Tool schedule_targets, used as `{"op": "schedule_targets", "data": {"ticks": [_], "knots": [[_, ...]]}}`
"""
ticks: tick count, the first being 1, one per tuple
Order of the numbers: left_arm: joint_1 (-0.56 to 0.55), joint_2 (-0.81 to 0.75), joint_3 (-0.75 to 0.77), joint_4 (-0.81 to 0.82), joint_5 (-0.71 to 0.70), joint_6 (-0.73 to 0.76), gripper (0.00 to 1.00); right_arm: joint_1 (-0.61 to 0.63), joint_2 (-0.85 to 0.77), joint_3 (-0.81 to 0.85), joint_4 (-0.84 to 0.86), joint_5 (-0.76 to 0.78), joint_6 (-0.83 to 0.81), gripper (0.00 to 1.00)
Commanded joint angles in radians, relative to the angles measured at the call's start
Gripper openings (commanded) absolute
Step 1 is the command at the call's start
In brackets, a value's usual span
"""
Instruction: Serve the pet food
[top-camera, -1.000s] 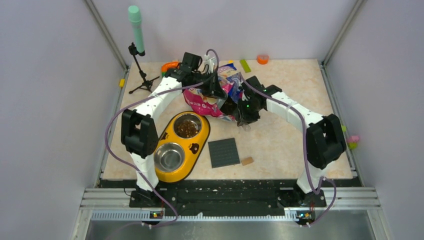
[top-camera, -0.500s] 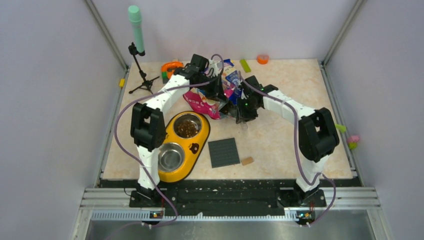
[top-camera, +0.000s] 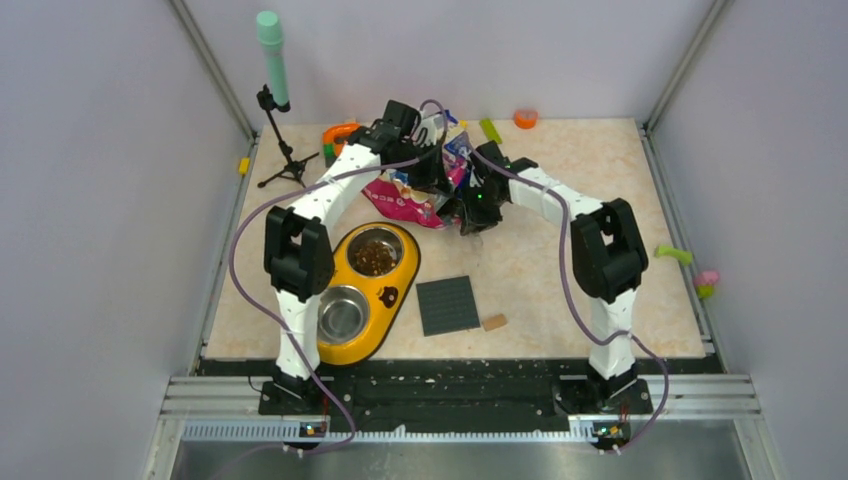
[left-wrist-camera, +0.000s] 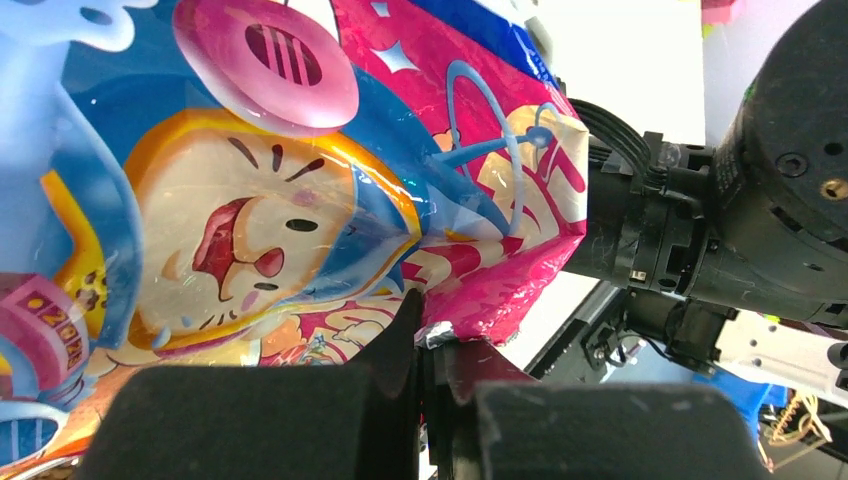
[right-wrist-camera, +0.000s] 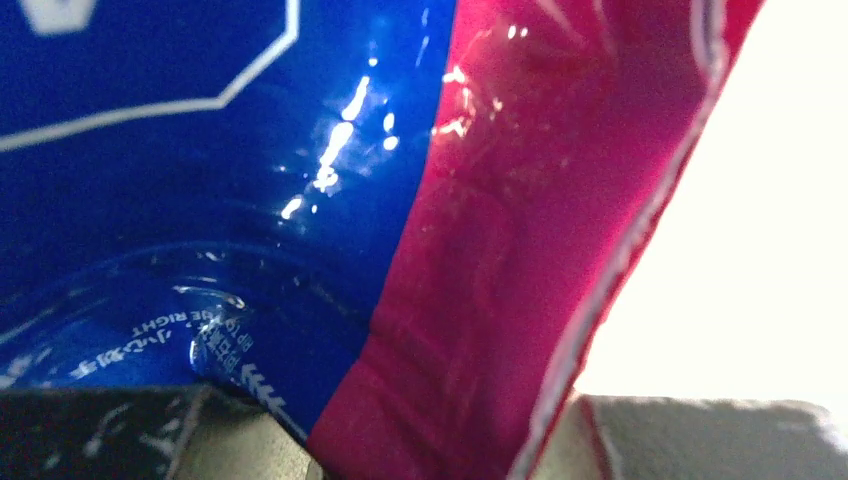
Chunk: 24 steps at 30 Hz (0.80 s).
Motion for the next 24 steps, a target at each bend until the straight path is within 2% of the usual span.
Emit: {"op": "schedule_targets", "data": {"ticks": [1, 6, 10, 18, 24], "knots": [[-0.009, -0.004, 0.044, -0.029, 0.013, 0.006, 0.0, -0.009, 0.003, -0.023, 0.326, 0.017, 0.04, 0.0], [-0.009, 0.001, 0.046, -0.023, 0.02, -0.002, 0.0, -0.009, -0.129, -0.241, 0.659, 0.028, 0.052, 0.0], [-0.007, 0.006, 0.057, -0.021, 0.021, -0.003, 0.0, -0.008, -0.172, -0.302, 0.734, 0.028, 0.025, 0.0], [0.0, 0.01, 0.077, -0.018, 0.013, -0.024, 0.0, -0.008, -0.22, -0.277, 0.552, 0.011, -0.098, 0.0], [0.002, 0.007, 0.087, -0.007, 0.003, -0.048, 0.0, 0.005, -0.252, -0.239, 0.322, 0.035, -0.244, 0.0]]}}
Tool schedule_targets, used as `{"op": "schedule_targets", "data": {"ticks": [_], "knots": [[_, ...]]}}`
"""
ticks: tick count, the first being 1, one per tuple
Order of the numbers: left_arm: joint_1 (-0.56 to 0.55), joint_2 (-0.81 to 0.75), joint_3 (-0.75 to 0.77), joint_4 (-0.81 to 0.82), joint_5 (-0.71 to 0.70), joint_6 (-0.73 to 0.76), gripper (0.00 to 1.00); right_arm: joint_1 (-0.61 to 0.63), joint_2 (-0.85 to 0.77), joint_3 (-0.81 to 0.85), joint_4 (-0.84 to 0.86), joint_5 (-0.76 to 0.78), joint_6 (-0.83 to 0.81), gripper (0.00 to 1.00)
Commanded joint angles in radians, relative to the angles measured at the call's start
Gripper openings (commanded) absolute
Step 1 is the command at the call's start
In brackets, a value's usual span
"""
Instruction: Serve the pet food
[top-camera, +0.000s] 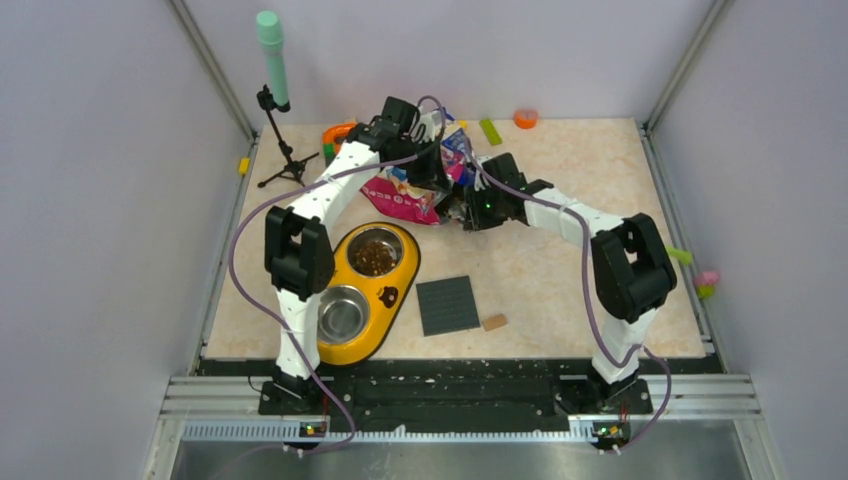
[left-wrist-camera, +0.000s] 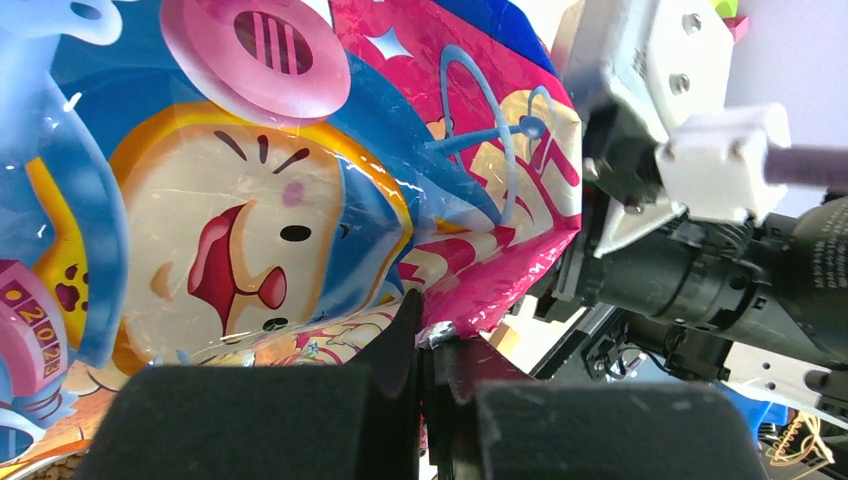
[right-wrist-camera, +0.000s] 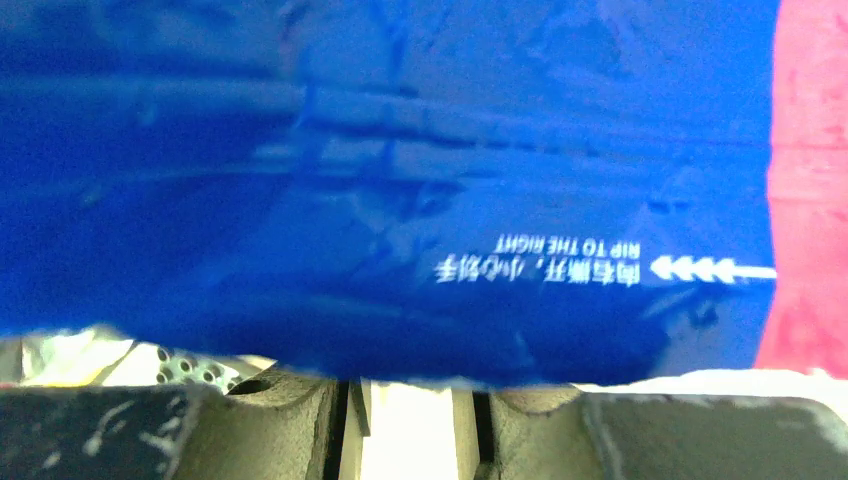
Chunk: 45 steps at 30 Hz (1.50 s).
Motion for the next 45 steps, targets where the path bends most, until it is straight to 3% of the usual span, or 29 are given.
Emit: {"op": "schedule_targets", "data": {"ticks": [1, 5, 12, 18, 26, 30, 37, 45], "knots": [[-0.012, -0.006, 0.05, 0.006, 0.04, -0.04, 0.0, 0.006, -0.076, 0.083, -0.141, 0.034, -0.139, 0.0], [-0.012, -0.012, 0.047, 0.019, 0.035, -0.054, 0.0, 0.006, -0.05, 0.148, -0.343, 0.047, -0.172, 0.0], [-0.071, -0.028, 0.052, -0.011, -0.006, -0.006, 0.0, 0.006, -0.008, 0.212, -0.564, -0.009, -0.083, 0.0], [-0.135, 0.09, 0.176, 0.084, 0.095, -0.068, 0.0, -0.04, -0.077, 0.125, -0.493, -0.057, 0.014, 0.0], [-0.15, 0.097, 0.182, 0.118, 0.238, -0.034, 0.0, -0.053, -0.073, 0.121, -0.536, -0.051, -0.004, 0.0], [-0.154, 0.003, 0.074, 0.072, 0.294, 0.02, 0.0, -0.064, -0.129, 0.078, -0.572, -0.076, -0.001, 0.0], [-0.15, -0.198, -0.195, 0.035, 0.224, 0.095, 0.0, -0.065, -0.194, 0.044, -0.643, -0.166, 0.004, 0.0], [-0.15, -0.167, -0.217, 0.157, 0.169, -0.048, 0.0, -0.065, -0.203, -0.017, -0.563, -0.267, 0.116, 0.0]]}}
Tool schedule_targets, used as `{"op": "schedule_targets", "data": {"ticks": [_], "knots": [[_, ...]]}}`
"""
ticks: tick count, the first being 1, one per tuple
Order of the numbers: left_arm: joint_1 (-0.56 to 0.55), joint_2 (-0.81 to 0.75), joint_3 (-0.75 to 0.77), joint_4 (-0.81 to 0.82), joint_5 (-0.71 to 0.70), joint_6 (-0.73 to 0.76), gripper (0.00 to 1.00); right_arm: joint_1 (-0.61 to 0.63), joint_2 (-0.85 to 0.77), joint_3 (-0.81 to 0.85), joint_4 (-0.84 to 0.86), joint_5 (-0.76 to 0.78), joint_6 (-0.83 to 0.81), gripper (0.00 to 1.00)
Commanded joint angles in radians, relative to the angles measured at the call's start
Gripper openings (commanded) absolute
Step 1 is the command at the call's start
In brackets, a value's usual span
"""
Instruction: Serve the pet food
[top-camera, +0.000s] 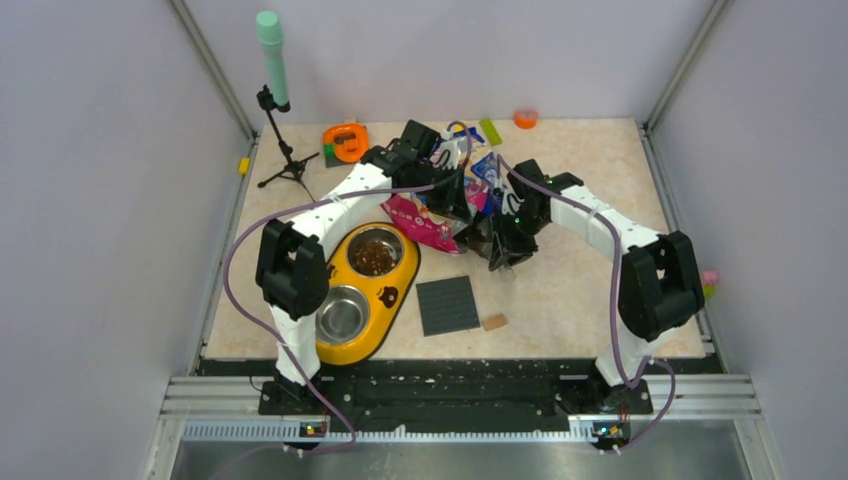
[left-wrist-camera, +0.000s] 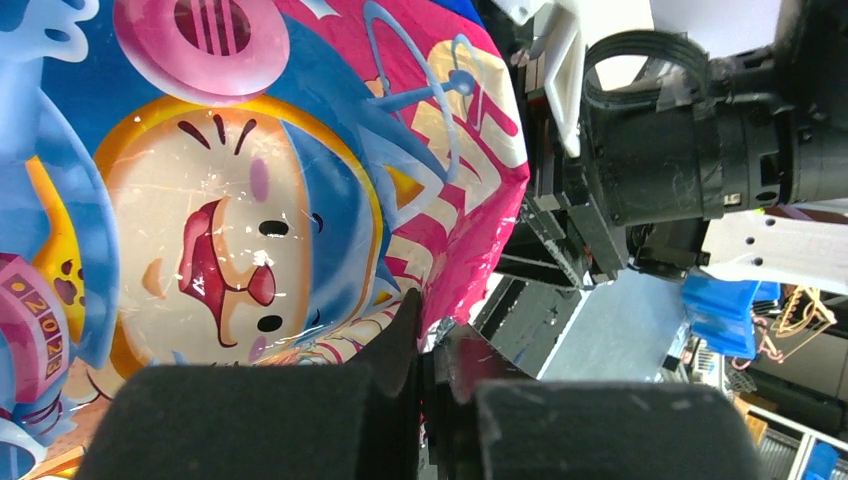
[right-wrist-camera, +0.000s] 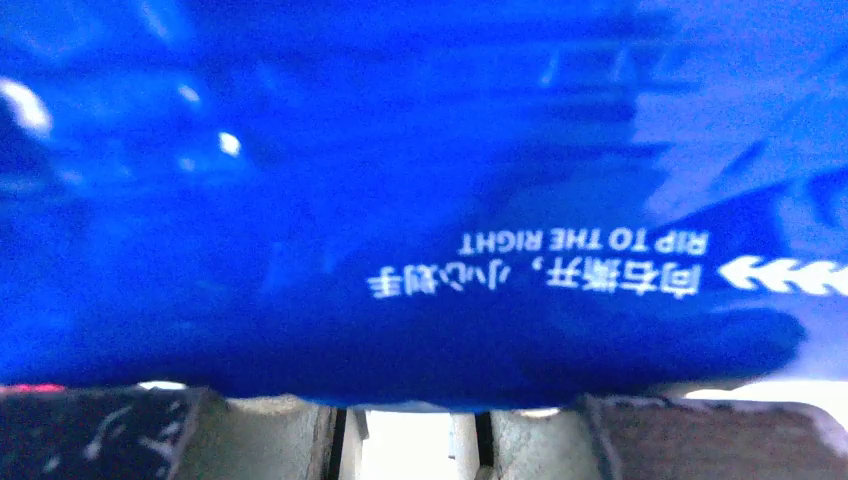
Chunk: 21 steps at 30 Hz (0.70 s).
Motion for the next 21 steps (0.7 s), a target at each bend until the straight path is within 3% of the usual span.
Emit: {"op": "schedule_targets", "data": {"ticks": [1, 14, 21], "knots": [[-0.019, -0.012, 0.013, 0.086, 0.028, -0.101, 0.0, 0.003, -0.04, -0.026, 0.07, -0.099, 0.084, 0.0], [-0.029, 0.016, 0.047, 0.08, -0.033, -0.09, 0.0, 0.001, 0.181, 0.039, 0.207, -0.297, 0.107, 0.0], [-0.042, 0.008, 0.044, 0.076, -0.014, -0.081, 0.0, -0.017, 0.354, 0.152, 0.271, -0.284, 0.152, 0.0]]}}
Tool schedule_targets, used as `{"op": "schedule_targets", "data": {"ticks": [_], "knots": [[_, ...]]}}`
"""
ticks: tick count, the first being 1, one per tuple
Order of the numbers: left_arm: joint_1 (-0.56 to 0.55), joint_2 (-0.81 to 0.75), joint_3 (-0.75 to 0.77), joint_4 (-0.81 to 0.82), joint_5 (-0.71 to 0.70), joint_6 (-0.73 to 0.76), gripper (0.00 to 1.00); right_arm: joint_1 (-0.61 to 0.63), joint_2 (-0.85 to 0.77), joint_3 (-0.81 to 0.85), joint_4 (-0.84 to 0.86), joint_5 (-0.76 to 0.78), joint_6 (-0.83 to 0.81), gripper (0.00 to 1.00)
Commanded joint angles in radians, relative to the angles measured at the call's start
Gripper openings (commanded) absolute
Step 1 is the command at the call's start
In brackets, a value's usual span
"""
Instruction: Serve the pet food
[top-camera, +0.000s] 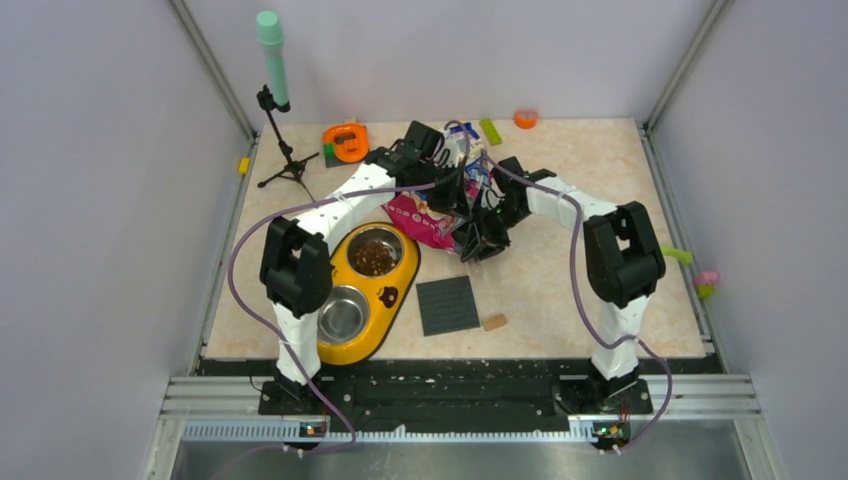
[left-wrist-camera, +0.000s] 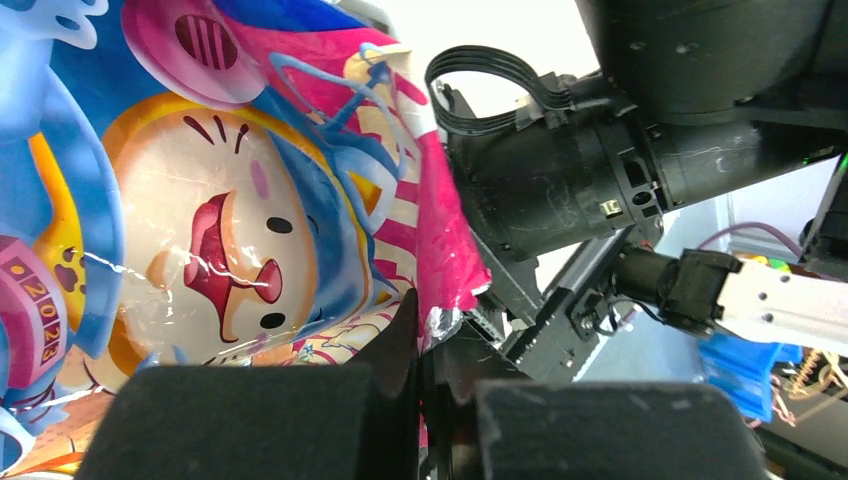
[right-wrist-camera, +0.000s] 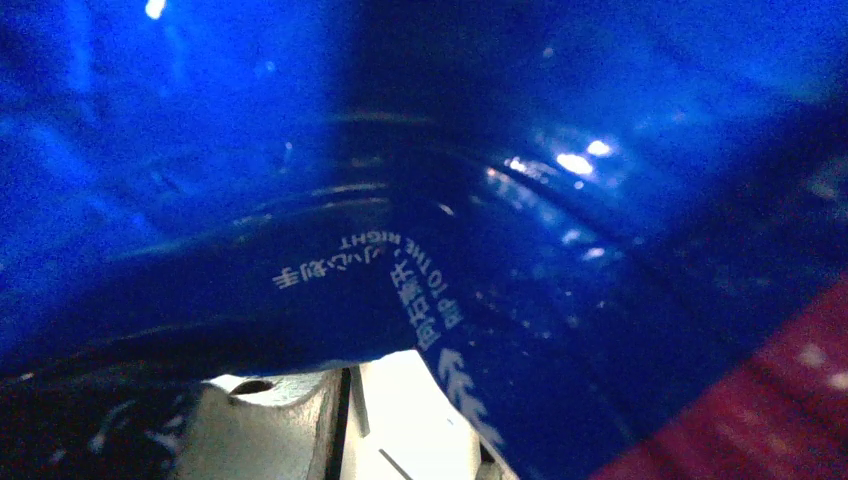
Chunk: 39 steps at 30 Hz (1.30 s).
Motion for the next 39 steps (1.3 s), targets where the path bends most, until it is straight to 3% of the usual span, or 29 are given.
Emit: {"op": "schedule_targets", "data": {"ticks": [1, 7, 17, 28, 39], "knots": [[-0.033, -0.02, 0.04, 0.037, 0.089, -0.004, 0.0, -0.012, 0.122, 0.083, 0.13, 0.026, 0.077, 0.0], [-0.036, -0.029, 0.039, 0.038, 0.088, -0.012, 0.0, -0.013, 0.125, 0.149, 0.161, 0.157, 0.062, 0.0], [-0.033, -0.021, 0.083, 0.038, 0.079, -0.036, 0.0, -0.013, 0.05, 0.137, 0.098, 0.389, -0.192, 0.0], [-0.021, 0.024, 0.166, -0.01, 0.031, -0.105, 0.0, -0.013, -0.111, 0.01, 0.042, 0.454, -0.393, 0.0], [-0.02, 0.02, 0.146, 0.047, 0.014, -0.11, 0.0, -0.006, -0.144, 0.016, -0.153, 0.408, -0.374, 0.0]]}}
